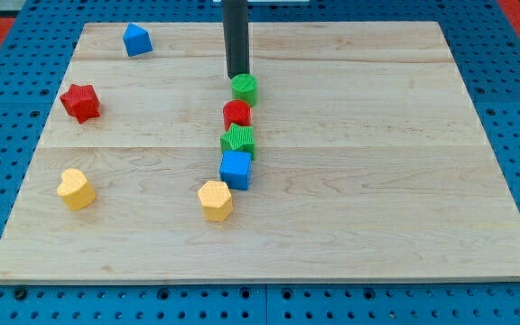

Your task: Move the blue triangle slightly towards right side

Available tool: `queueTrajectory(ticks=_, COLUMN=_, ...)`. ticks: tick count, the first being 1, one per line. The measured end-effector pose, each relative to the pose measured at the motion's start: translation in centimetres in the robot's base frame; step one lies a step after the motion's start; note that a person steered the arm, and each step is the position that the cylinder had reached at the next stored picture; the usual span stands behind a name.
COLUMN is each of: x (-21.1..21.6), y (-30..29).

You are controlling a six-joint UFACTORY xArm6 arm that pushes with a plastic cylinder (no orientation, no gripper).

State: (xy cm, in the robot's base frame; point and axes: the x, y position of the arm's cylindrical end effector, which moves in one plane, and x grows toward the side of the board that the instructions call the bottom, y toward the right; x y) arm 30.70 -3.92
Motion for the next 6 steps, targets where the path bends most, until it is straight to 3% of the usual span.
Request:
queueTrajectory(ticks=2, x=-3.5, y=-5.6)
queueTrajectory(ticks=4, x=-4.3, y=-19.9)
queueTrajectory(ticks=5, x=-6.6, y=-22.6)
queueTrajectory(ticks=6, x=-8.6, y=-18.5)
